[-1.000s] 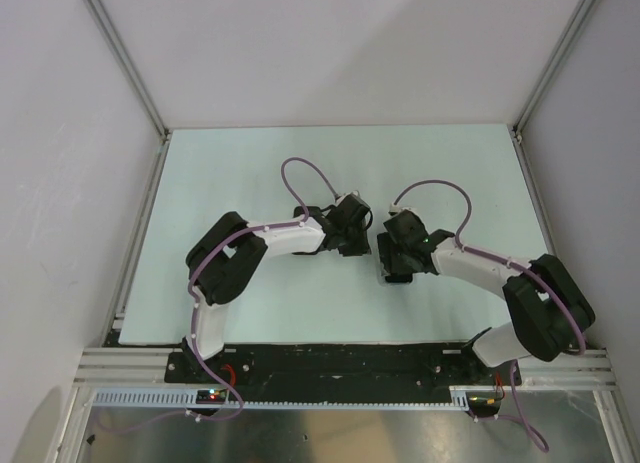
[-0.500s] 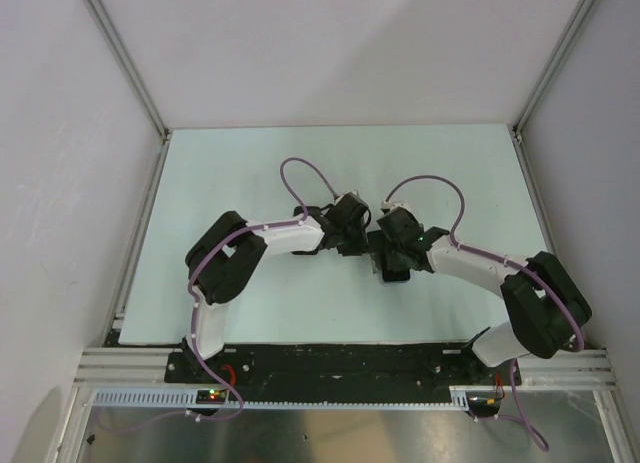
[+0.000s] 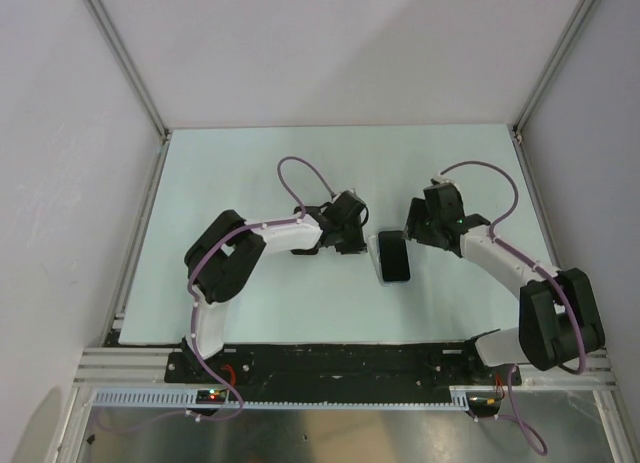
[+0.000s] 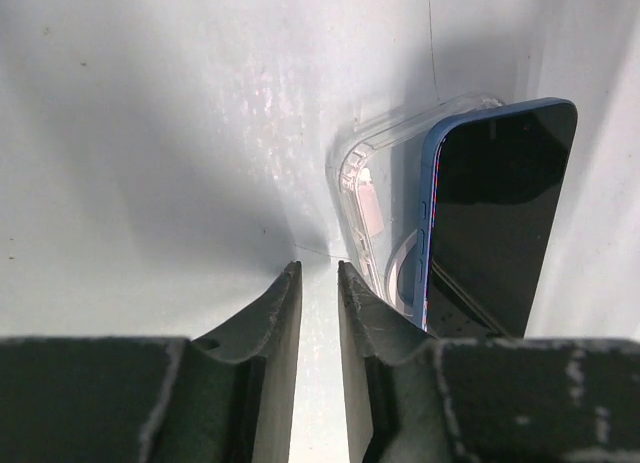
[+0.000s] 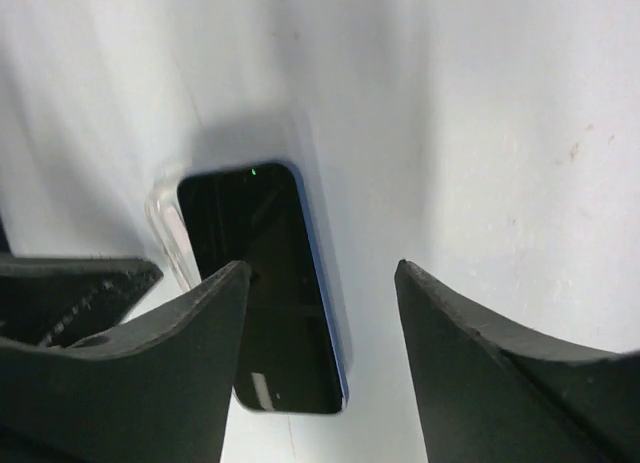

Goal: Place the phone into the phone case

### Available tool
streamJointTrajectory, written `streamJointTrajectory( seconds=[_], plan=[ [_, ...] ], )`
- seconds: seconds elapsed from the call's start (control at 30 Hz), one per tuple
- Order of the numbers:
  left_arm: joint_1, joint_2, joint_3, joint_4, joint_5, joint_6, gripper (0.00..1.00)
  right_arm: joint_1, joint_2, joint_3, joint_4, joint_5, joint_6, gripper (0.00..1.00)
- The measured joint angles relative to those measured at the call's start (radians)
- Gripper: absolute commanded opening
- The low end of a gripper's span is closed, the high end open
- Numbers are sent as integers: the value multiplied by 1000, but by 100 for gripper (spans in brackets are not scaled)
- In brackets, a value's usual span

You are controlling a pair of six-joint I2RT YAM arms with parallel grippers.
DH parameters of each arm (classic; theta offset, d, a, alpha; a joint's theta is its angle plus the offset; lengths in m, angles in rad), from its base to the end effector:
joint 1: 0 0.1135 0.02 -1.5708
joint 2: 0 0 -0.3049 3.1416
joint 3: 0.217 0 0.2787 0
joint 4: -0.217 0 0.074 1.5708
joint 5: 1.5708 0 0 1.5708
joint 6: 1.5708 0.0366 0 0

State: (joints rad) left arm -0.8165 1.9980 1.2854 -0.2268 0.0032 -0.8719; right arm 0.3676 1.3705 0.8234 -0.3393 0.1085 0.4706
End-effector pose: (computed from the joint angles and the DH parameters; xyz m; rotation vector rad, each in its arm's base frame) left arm 0.3127 -0.3330 0.1692 -0.0720 2.6489 -0.6498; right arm 0.2746 0.1015 0.2364 0.1745 2.4583 0.2349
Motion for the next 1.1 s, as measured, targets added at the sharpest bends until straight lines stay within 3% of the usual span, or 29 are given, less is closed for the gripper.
streamJointTrajectory(
  seconds=[0.2,0.57,1.1],
  plan=[
    [1,10,11,-1,0,0,23,-79,93,36,66,-85,34,54],
    [2,43,55,-4,1,7,19,-100,215,37,158,-220,34,52],
    [10,75,99,-13,24,10,18,-71,246,37,172,-198,10,44]
  ],
)
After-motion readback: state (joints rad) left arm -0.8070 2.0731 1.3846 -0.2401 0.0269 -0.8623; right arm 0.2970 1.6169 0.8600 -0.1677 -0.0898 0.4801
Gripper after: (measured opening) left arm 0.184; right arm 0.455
